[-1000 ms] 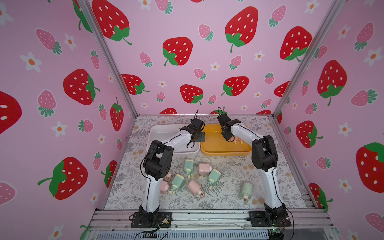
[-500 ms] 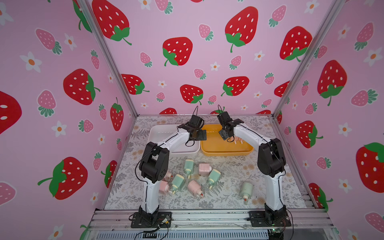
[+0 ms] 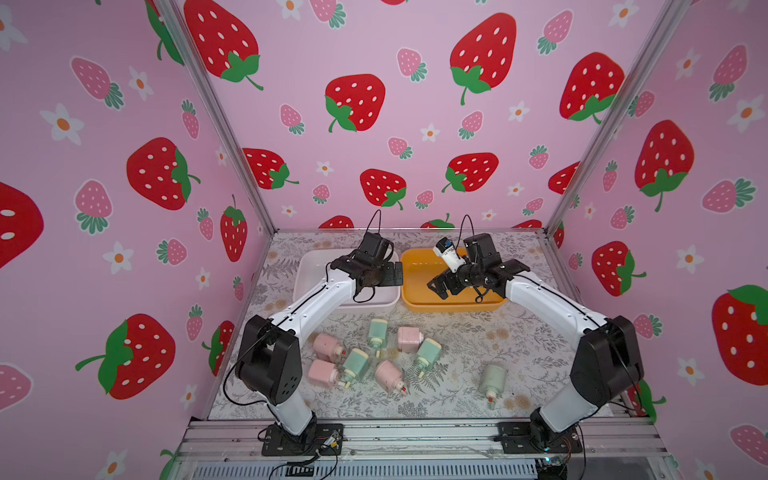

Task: Place the pencil sharpeners by color into the storage box
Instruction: Place the pencil sharpener in the storage box, then pick up the pencil sharpener from the center of the board.

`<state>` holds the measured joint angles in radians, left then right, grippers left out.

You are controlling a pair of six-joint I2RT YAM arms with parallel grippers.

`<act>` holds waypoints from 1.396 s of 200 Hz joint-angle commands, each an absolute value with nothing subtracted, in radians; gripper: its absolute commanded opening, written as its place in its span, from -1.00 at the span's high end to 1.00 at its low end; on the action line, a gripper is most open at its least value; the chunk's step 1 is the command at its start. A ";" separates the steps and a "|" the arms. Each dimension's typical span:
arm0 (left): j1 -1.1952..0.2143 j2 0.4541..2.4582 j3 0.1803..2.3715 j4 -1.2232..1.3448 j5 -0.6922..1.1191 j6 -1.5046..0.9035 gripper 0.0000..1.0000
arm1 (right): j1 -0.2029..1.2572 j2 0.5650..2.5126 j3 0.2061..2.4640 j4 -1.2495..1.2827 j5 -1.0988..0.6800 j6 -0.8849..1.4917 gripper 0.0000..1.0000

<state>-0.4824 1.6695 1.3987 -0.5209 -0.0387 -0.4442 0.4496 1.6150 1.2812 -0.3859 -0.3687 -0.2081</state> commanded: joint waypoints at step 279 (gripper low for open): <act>-0.402 1.431 1.122 -0.581 -0.057 -0.528 -0.99 | 0.776 1.815 1.251 -0.514 -0.317 -0.747 -0.48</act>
